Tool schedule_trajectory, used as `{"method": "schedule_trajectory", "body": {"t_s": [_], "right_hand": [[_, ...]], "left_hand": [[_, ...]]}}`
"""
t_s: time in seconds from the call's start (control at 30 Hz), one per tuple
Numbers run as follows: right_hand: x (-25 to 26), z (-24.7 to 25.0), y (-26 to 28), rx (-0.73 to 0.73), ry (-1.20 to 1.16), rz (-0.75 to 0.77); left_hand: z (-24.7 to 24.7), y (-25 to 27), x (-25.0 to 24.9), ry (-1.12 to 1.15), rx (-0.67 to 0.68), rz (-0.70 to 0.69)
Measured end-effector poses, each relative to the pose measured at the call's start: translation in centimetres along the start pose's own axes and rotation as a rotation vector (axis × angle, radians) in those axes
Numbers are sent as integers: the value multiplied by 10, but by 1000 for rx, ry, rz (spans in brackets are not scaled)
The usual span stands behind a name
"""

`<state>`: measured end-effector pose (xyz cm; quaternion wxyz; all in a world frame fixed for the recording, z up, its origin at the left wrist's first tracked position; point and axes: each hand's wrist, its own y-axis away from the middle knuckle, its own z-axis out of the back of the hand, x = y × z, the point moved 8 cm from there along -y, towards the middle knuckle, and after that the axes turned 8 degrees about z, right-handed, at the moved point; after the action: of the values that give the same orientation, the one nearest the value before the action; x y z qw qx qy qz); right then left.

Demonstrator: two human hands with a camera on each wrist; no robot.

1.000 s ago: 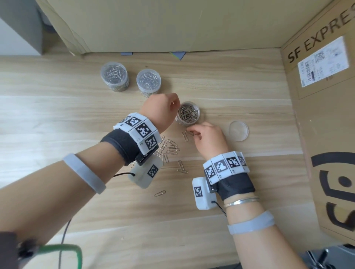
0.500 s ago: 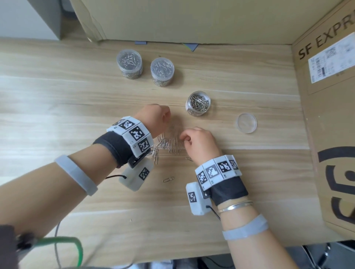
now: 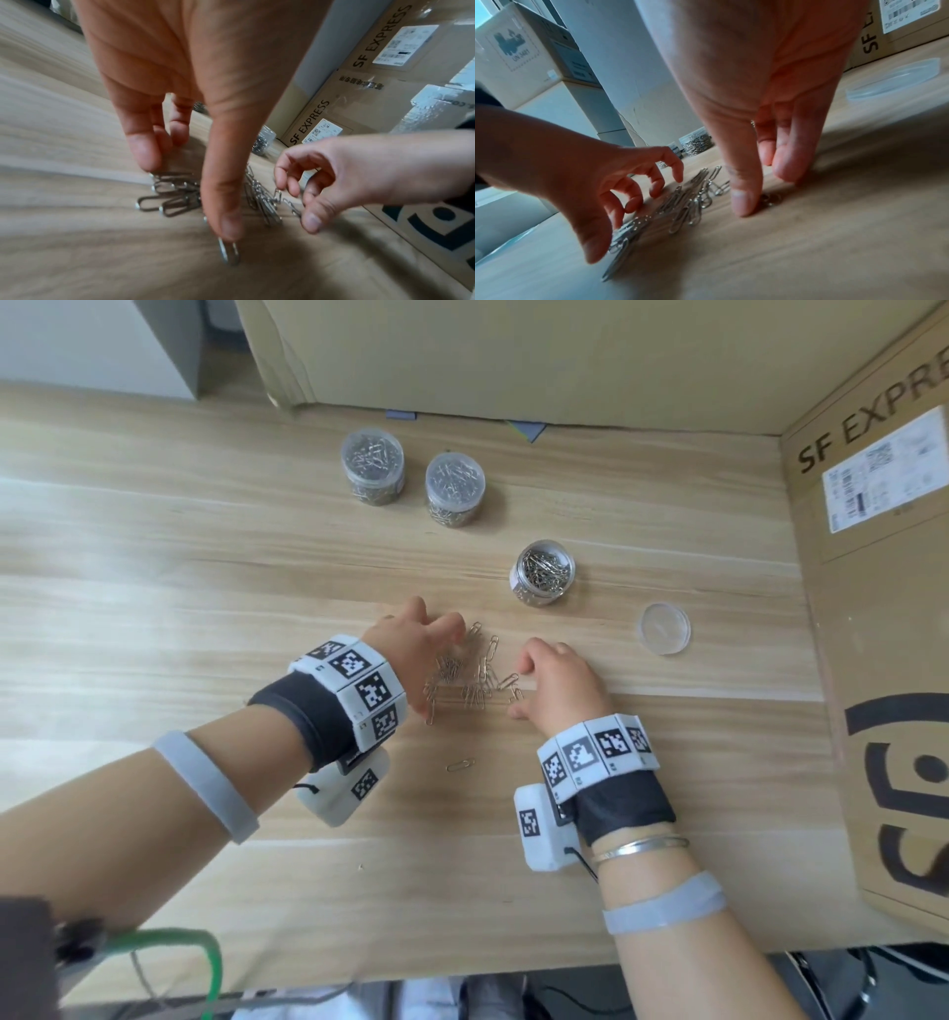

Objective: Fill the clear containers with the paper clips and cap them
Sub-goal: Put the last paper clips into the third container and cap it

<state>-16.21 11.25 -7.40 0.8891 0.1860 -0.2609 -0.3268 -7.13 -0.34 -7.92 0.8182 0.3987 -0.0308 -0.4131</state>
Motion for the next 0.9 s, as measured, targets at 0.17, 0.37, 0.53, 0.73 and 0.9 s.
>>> {"method": "schedule_trajectory", "body": {"t_s": [0.17,0.37,0.53,0.73,0.9], "right_hand": [[11,2,-5,-98,-42,27],[36,-10,6,84,-69,158],[40,-20,13,82,88,197],[33,-11,6,-42,60,157],[18,10,-1,-195,-11,119]], "left_hand": [[2,-4,2,112,-77,-3],[2,-8,1,202,-82,-32],[3,-3,6,187,-57,-31],[0,1,9,61,-37,-41],[-1,-4,3,89,-89,-43]]}}
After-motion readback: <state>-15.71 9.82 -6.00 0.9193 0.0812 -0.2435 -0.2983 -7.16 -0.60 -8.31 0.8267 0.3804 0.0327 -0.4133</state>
